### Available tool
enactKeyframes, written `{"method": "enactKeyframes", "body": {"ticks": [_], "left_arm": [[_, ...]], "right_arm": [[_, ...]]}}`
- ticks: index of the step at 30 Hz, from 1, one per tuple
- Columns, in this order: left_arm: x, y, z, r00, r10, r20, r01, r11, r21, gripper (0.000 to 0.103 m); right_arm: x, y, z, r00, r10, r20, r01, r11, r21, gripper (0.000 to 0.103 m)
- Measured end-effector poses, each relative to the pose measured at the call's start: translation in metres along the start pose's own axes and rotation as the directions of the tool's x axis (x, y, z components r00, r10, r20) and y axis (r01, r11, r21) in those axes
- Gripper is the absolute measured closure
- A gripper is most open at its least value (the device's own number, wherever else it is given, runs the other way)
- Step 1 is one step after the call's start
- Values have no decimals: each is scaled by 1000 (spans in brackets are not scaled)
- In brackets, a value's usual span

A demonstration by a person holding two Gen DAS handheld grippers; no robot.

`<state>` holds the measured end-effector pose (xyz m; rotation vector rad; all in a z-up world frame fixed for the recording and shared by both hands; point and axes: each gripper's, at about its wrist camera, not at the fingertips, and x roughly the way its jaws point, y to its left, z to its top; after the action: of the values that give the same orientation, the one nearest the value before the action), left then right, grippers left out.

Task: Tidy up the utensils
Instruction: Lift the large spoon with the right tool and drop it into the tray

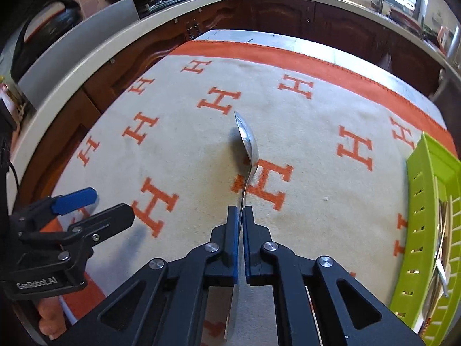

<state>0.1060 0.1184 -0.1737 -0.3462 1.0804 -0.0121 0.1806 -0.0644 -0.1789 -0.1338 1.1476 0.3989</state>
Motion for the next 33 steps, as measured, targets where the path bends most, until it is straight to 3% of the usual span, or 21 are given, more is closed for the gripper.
{"method": "enactKeyframes", "body": {"ticks": [6, 18, 22, 33], "left_arm": [[-2, 2, -2, 1000, -8, 1, 8, 1000, -4, 18], [0, 5, -4, 999, -28, -20, 28, 1000, -6, 18], [2, 5, -4, 999, -33, -28, 32, 999, -11, 18], [0, -4, -4, 999, -23, -33, 24, 1000, 5, 18]], "right_arm": [[-4, 0, -4, 999, 24, -26, -24, 999, 21, 99], [1, -3, -3, 998, -28, -64, 31, 998, 53, 99], [1, -11, -4, 998, -1, -70, 7, 997, 82, 99], [7, -2, -8, 998, -33, -56, 36, 998, 48, 100]]}}
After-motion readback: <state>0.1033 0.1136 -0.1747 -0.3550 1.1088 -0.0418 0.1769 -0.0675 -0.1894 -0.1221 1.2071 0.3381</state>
